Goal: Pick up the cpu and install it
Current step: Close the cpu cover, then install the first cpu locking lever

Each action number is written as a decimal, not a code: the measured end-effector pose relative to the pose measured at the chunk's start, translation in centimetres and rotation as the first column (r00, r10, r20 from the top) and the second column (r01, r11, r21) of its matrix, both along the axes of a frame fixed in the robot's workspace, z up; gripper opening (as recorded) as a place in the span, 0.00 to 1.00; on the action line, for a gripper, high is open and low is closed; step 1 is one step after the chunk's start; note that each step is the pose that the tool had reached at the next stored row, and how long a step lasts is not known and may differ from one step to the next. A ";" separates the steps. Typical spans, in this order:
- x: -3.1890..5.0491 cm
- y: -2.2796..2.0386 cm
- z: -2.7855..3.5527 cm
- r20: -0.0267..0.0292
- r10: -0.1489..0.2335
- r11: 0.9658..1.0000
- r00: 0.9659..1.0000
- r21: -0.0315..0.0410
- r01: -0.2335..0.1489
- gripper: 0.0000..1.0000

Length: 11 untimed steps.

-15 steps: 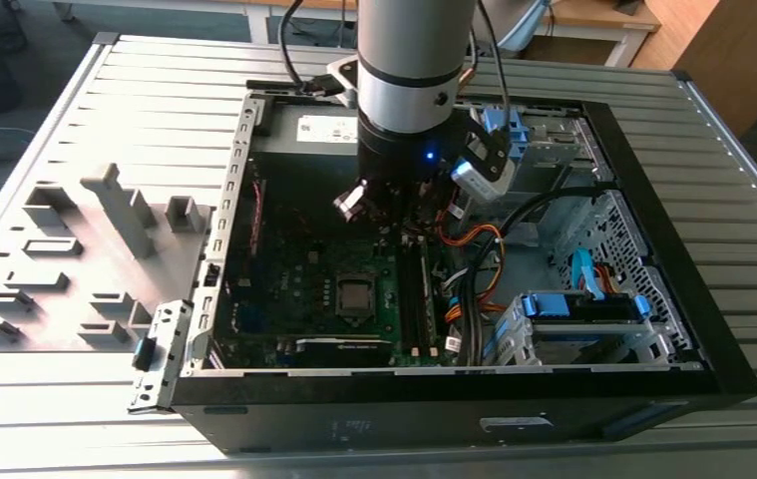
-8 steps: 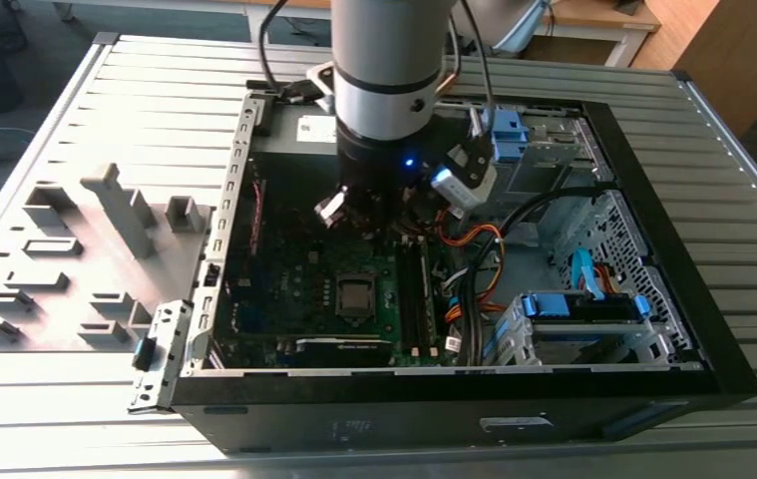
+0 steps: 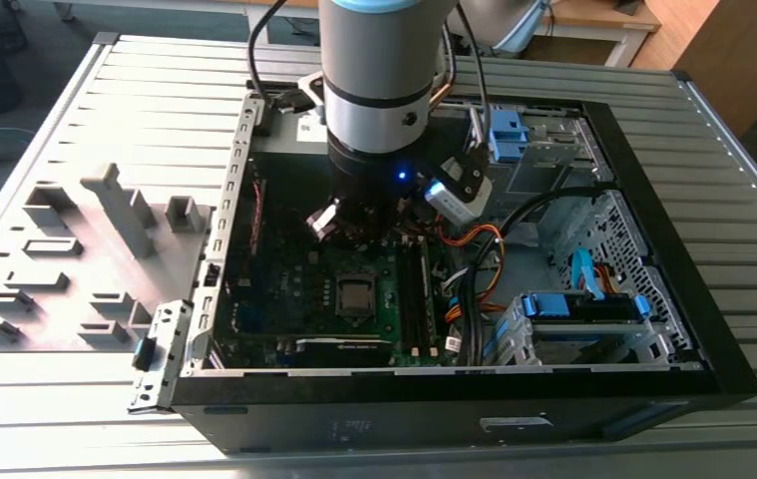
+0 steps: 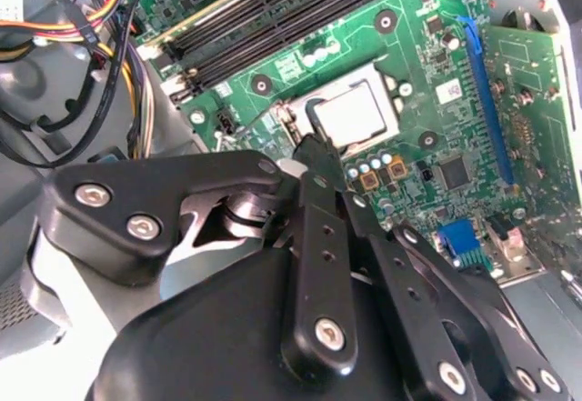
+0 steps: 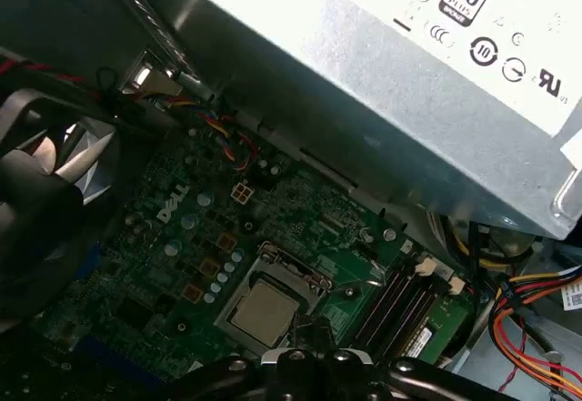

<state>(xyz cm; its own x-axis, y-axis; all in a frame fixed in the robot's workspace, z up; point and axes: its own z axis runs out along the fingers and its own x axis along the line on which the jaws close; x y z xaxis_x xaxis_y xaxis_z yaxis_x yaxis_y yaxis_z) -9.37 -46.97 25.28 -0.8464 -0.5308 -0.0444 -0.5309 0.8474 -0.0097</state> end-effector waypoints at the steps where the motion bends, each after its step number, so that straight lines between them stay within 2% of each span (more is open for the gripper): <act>1: 0.00 0.00 0.00 0.000 0.000 1.000 1.000 0.000 0.000 0.11; 11: 0.00 -0.04 0.01 -0.001 0.000 1.000 1.000 0.000 0.000 0.11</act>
